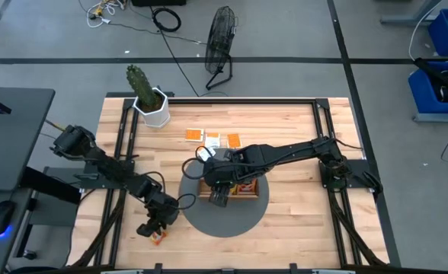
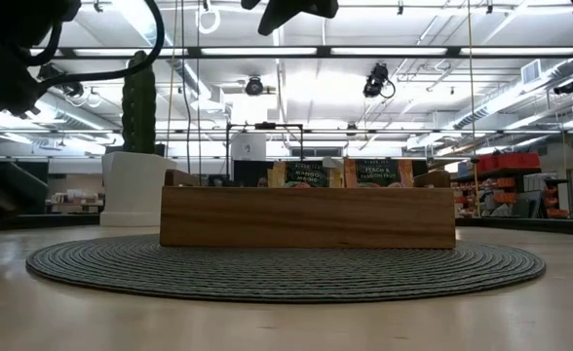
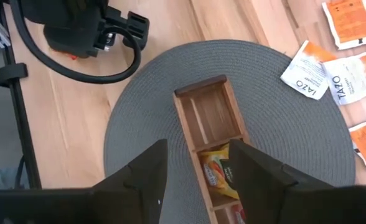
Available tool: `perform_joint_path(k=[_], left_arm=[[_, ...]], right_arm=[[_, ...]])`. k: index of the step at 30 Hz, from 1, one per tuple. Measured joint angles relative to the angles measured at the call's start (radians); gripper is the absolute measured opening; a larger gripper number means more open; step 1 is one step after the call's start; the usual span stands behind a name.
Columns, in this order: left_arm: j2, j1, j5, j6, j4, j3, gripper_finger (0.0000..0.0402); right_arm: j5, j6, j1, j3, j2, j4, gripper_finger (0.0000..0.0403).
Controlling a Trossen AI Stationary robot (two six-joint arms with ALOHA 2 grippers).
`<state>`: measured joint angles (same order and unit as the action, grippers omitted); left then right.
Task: Pick & Place Tea
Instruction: Put the yellow tea bag into the middle section of the wooden organizer
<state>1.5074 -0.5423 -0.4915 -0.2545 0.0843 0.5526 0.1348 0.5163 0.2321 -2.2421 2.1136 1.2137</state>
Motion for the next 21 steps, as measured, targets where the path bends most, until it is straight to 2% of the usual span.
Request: perform_joint_path(k=[6,12,18,21], left_arm=[[0.004,-0.002,0.022,0.055,0.004,0.000,0.0118],[0.039,-0.040,0.011,0.142,0.008,0.004,0.0072],[0.043,-0.052,-0.010,0.097,0.027,0.002,0.0011],[0.043,-0.043,0.002,0.027,0.046,0.002,0.0004]], right_arm=[[0.018,-0.001,-0.002,0.000,0.000,0.011,0.0178],[0.044,-0.009,-0.003,0.000,0.000,0.052,0.0178],[0.086,-0.008,-0.003,0.000,0.000,0.099,0.0178],[0.086,-0.001,-0.003,0.000,0.000,0.099,0.0178]])
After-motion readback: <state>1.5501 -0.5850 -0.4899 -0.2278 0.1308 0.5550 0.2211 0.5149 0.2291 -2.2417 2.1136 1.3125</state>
